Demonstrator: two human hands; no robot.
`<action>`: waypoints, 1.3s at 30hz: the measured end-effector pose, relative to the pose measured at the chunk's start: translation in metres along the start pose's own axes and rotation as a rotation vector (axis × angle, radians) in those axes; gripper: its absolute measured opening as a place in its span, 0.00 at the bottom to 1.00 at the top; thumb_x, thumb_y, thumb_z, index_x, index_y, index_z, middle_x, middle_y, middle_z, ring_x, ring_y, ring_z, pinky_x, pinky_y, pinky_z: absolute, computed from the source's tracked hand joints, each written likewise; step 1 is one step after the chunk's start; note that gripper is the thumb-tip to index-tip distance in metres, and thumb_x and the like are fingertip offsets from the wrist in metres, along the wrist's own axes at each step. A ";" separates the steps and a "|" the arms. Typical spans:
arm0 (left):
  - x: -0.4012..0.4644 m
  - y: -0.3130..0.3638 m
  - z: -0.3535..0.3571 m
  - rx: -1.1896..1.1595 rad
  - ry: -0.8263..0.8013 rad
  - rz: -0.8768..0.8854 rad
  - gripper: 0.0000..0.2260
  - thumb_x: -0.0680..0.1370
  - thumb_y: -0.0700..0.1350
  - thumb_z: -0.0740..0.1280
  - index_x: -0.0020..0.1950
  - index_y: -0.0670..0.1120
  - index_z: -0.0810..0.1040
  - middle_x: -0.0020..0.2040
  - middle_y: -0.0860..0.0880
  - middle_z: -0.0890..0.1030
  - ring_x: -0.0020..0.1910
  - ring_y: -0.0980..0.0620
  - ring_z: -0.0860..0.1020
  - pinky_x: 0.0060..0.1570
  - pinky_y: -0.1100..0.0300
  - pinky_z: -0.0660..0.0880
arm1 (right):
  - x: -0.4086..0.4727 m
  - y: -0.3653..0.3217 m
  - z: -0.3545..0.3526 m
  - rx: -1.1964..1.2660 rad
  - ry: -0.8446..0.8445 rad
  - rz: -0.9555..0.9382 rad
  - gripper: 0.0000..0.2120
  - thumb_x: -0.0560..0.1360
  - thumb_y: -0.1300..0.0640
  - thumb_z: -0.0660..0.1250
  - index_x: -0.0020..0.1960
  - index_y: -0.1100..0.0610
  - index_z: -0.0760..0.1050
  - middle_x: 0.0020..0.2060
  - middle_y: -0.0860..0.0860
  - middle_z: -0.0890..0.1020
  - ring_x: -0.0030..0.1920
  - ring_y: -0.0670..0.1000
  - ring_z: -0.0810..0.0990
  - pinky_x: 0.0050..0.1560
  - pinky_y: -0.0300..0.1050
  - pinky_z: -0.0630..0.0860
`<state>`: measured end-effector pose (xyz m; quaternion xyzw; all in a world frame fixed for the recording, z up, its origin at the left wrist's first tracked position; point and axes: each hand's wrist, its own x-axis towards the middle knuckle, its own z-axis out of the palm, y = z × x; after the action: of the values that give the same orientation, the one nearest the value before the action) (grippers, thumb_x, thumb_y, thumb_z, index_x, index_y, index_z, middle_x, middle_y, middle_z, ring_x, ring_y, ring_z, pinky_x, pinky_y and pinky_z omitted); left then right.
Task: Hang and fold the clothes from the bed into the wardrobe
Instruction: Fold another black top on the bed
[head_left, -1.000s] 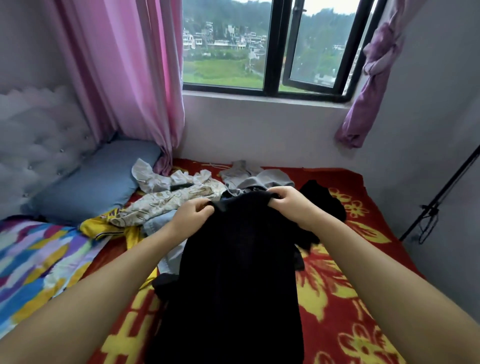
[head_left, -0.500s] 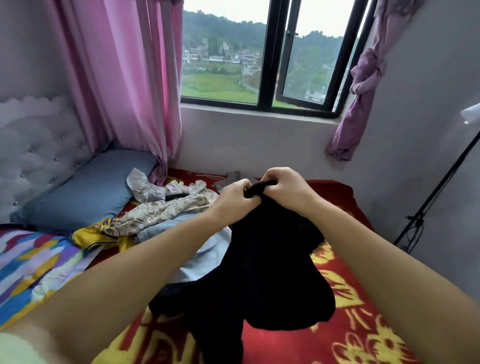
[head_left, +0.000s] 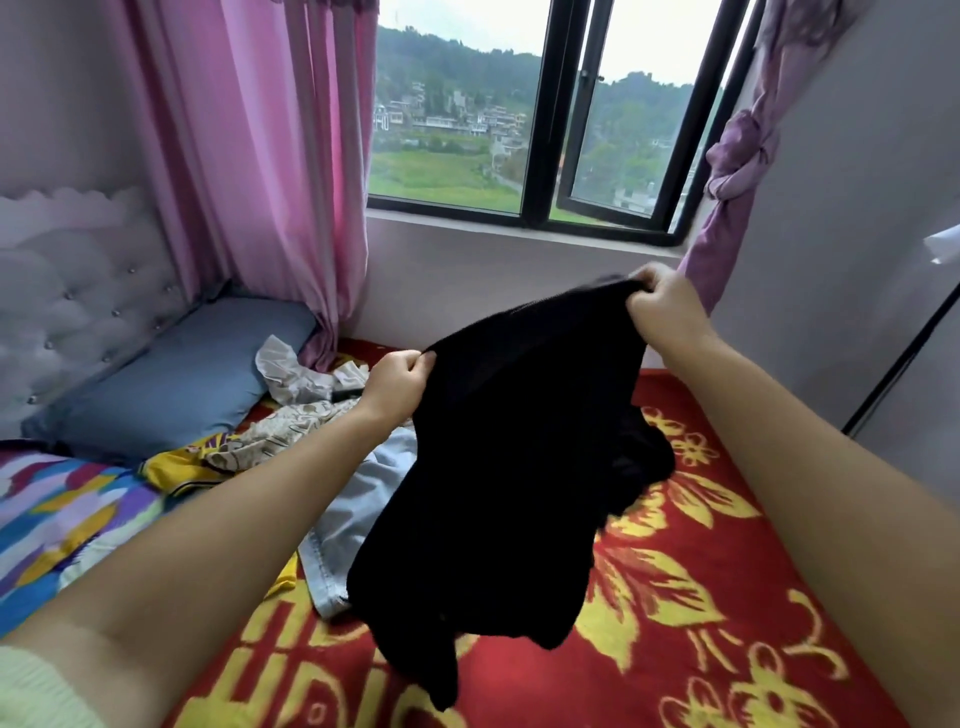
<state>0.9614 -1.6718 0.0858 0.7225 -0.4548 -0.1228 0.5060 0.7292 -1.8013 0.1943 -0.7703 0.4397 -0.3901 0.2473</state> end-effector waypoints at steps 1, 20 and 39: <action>0.002 0.009 0.001 -0.023 0.021 0.012 0.20 0.82 0.45 0.60 0.30 0.45 0.62 0.27 0.51 0.61 0.28 0.53 0.59 0.33 0.54 0.56 | -0.003 0.007 0.004 -0.096 -0.129 0.039 0.09 0.72 0.66 0.60 0.49 0.59 0.74 0.38 0.53 0.78 0.37 0.50 0.75 0.35 0.39 0.71; -0.047 0.025 0.038 -0.443 -0.232 0.086 0.22 0.77 0.31 0.61 0.68 0.48 0.67 0.56 0.51 0.76 0.52 0.57 0.76 0.51 0.68 0.73 | -0.026 -0.047 0.034 0.447 -0.261 -0.044 0.09 0.78 0.57 0.66 0.40 0.55 0.79 0.33 0.51 0.78 0.32 0.46 0.77 0.38 0.40 0.74; -0.006 0.056 0.022 -0.045 -0.305 0.231 0.09 0.75 0.39 0.65 0.35 0.39 0.76 0.30 0.49 0.73 0.31 0.55 0.69 0.35 0.58 0.66 | -0.048 0.019 0.059 0.015 -0.841 -0.071 0.31 0.73 0.54 0.73 0.72 0.49 0.66 0.61 0.45 0.78 0.60 0.43 0.77 0.62 0.37 0.71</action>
<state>0.9139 -1.6853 0.1216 0.6270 -0.6032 -0.1822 0.4581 0.7534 -1.7662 0.1279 -0.8752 0.2710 -0.0529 0.3972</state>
